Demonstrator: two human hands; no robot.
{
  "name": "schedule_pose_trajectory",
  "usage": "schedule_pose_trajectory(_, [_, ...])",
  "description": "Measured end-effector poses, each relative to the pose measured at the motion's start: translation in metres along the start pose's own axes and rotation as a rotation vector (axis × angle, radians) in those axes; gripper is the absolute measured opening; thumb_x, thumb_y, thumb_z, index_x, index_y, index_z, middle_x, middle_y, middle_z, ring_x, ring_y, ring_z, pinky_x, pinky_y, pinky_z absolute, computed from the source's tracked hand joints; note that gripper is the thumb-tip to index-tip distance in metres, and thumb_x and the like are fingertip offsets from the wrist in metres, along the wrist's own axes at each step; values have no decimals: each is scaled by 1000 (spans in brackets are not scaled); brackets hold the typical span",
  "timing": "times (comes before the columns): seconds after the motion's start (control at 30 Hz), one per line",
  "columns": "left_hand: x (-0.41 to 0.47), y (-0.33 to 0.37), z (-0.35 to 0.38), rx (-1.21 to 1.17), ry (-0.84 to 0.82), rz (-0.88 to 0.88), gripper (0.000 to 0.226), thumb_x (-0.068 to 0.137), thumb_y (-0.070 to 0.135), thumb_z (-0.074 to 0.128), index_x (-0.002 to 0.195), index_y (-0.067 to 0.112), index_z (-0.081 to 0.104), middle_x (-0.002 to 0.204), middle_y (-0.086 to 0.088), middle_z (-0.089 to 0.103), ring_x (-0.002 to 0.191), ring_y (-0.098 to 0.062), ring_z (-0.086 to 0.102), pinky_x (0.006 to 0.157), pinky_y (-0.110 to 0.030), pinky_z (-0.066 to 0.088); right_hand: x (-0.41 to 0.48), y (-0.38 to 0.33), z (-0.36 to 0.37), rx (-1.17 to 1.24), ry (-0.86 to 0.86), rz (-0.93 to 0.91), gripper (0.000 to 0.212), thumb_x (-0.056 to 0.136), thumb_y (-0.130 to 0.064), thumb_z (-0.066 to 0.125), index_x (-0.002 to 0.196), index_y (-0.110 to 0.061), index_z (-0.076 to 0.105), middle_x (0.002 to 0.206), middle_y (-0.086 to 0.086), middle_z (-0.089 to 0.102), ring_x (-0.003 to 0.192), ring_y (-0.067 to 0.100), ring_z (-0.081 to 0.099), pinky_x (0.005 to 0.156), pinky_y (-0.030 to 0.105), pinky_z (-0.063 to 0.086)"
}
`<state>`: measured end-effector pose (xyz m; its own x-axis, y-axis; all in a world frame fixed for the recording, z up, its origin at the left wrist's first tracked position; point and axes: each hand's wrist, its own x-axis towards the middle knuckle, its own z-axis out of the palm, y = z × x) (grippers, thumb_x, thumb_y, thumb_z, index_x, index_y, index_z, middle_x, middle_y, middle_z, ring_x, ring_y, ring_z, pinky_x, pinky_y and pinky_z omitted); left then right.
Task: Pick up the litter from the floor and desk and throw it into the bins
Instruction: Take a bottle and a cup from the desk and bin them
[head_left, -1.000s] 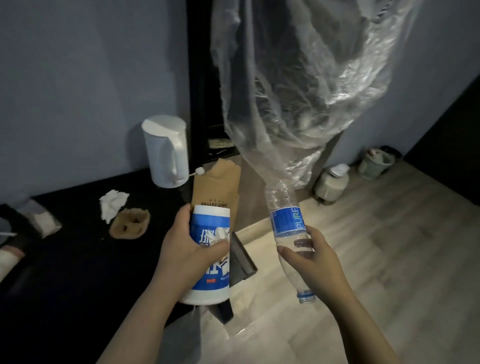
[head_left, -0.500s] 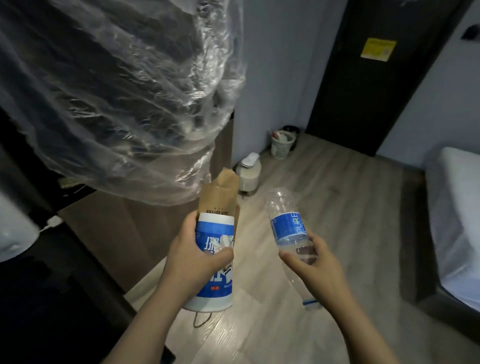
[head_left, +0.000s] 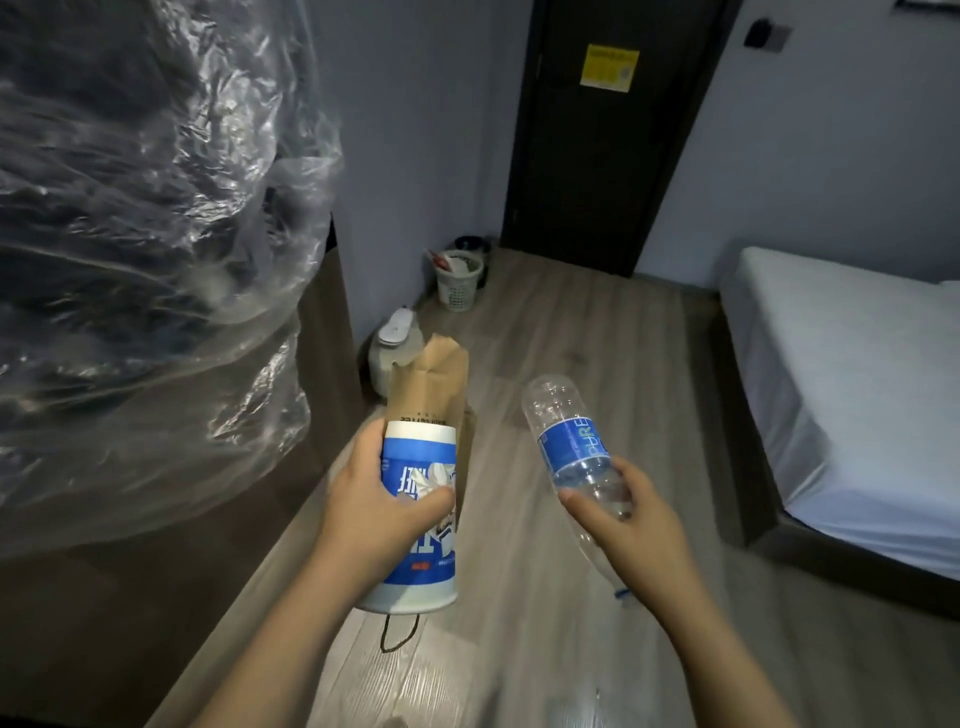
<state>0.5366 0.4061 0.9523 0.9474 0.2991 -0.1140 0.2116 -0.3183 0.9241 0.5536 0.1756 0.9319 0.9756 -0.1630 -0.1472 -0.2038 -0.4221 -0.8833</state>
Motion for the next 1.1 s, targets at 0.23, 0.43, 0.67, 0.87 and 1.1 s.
schedule_pose_trajectory(0.23, [104, 16, -15, 13, -84, 61, 58, 59, 27, 77, 109, 34, 48, 89, 7, 65, 77, -11, 65, 67, -30, 54, 70, -44, 38, -20, 75, 23, 51, 74, -43, 75, 119, -41, 51, 105, -15, 61, 86, 0, 61, 57, 18, 45])
schedule_pose_trajectory(0.43, [173, 16, -3, 29, -122, 59, 54, 71, 15, 77, 107, 36, 44, 90, 10, 62, 78, -9, 63, 58, -19, 45, 130, -58, 53, -8, 74, 42, 52, 75, -38, 76, 121, -37, 51, 104, -16, 61, 86, -1, 61, 64, 17, 45])
schedule_pose_trajectory(0.67, [272, 36, 39, 79, -133, 45, 57, 68, 17, 79, 111, 30, 44, 91, 9, 62, 75, -10, 64, 54, -13, 44, 245, -68, 52, 40, 81, 17, 53, 75, -39, 76, 122, -36, 51, 106, -16, 61, 87, -3, 60, 65, 17, 46])
schedule_pose_trajectory(0.87, [368, 76, 79, 133, -108, 69, 54, 69, 20, 79, 110, 29, 45, 91, 11, 60, 76, -12, 64, 56, -14, 46, 354, -94, 37, 62, 19, 35, 47, 79, -41, 72, 117, -45, 46, 96, -29, 52, 81, -2, 56, 46, 23, 46])
schedule_pose_trajectory(1.1, [461, 97, 110, 137, -84, 46, 54, 70, 19, 79, 109, 30, 44, 89, 12, 60, 72, -9, 63, 53, -12, 43, 461, -113, 36, 37, -10, 74, 47, 79, -43, 72, 112, -45, 39, 98, -21, 52, 81, 4, 58, 36, 20, 41])
